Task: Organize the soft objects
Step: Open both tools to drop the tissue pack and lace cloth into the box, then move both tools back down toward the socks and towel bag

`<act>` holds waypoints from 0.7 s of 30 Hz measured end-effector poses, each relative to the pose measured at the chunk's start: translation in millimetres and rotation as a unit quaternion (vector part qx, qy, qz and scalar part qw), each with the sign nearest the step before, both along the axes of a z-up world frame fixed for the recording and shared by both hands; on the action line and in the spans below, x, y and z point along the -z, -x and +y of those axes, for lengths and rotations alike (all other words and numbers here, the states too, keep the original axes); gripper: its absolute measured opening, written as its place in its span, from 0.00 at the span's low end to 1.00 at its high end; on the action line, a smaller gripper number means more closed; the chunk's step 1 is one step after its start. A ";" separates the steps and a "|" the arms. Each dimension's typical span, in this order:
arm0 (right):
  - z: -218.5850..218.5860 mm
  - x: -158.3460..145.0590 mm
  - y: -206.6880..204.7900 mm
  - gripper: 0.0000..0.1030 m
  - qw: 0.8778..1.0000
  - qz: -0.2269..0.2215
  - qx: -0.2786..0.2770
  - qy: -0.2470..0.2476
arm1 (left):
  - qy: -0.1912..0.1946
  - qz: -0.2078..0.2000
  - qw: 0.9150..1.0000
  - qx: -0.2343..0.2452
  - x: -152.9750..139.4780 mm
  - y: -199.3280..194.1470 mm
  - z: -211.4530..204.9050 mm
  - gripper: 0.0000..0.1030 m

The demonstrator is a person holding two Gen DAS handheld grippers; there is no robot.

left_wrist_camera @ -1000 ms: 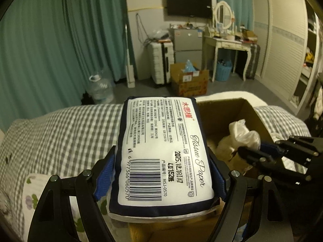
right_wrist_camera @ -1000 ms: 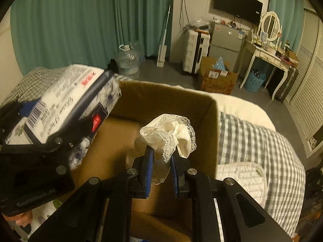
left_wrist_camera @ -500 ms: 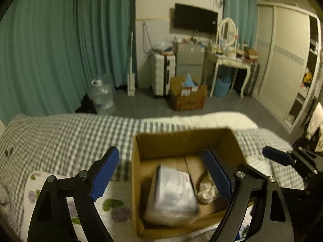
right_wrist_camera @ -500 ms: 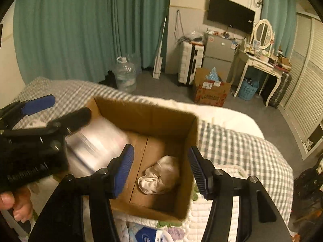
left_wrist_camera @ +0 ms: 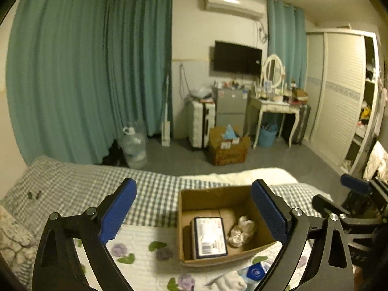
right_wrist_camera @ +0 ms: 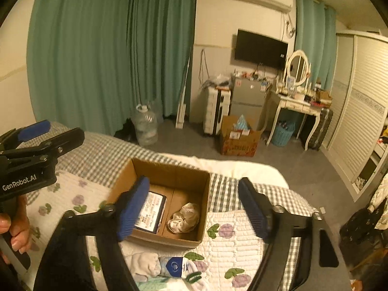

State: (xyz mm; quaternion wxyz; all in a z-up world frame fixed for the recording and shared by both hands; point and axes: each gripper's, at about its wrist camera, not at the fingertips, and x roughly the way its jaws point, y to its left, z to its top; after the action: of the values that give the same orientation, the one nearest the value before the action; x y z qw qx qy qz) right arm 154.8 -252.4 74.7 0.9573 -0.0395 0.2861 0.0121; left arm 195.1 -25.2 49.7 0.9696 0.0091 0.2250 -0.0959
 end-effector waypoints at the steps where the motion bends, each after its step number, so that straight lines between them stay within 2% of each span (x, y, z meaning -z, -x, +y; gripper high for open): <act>1: 1.4 -5.9 8.2 0.78 1.000 -0.005 0.001 0.002 | -0.002 -0.006 1.000 -0.002 -4.8 8.6 2.9 0.94; 7: 7.9 -33.1 60.1 0.89 0.999 -0.029 -0.002 0.014 | -0.005 -0.033 0.999 -0.010 -21.4 57.1 17.9 0.94; 14: 10.9 -44.6 109.6 0.90 0.999 -0.036 -0.003 0.021 | -0.004 -0.052 0.999 -0.018 -27.6 96.5 31.4 0.94; 21: 17.0 -46.5 147.7 0.90 0.999 -0.045 -0.005 0.028 | 0.002 -0.057 0.998 -0.016 -23.3 116.3 39.0 0.94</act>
State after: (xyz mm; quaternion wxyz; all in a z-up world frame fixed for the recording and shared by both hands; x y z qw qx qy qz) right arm 7.1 -235.5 121.2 0.9678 -0.0678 0.2424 0.0067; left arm 78.8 13.8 72.9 0.9823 0.0094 0.1690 -0.0799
